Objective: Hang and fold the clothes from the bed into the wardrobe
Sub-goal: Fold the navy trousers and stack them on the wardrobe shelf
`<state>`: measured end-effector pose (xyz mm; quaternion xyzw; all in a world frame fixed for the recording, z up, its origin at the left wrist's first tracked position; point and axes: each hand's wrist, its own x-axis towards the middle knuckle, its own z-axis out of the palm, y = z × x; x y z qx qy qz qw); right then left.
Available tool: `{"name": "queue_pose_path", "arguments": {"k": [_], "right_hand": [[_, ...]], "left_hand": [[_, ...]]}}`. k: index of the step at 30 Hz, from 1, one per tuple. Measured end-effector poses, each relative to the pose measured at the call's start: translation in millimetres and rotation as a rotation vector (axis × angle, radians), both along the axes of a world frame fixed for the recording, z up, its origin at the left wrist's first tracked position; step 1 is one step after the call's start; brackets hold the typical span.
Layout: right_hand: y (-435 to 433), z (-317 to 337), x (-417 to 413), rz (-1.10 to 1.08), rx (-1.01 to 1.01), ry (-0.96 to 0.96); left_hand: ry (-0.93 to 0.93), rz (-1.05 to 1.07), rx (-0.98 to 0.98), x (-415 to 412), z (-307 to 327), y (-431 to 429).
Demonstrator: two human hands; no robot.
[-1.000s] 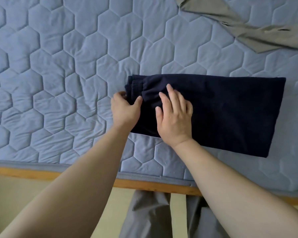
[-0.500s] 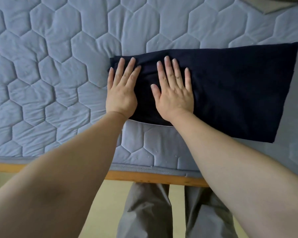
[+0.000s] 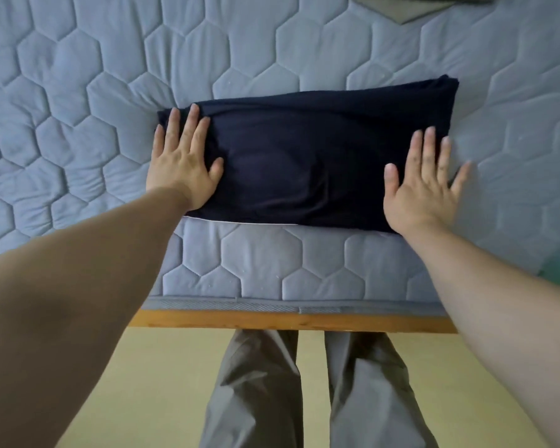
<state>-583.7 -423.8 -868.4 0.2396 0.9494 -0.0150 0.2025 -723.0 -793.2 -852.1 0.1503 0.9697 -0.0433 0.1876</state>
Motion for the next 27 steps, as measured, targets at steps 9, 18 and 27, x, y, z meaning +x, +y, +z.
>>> {"name": "queue_pose_path", "arguments": {"k": [9,18,27], "right_hand": [[23,18,1,-0.194,-0.186,0.326],[43,30,20,-0.66,-0.549,0.157],[36,33,34,-0.539,-0.564,0.117]], "left_hand": [[0.144,0.129,0.131,9,53,150],[-0.127,-0.145,0.249,-30,64,366],[-0.347,0.035,0.11,-60,54,403]]}}
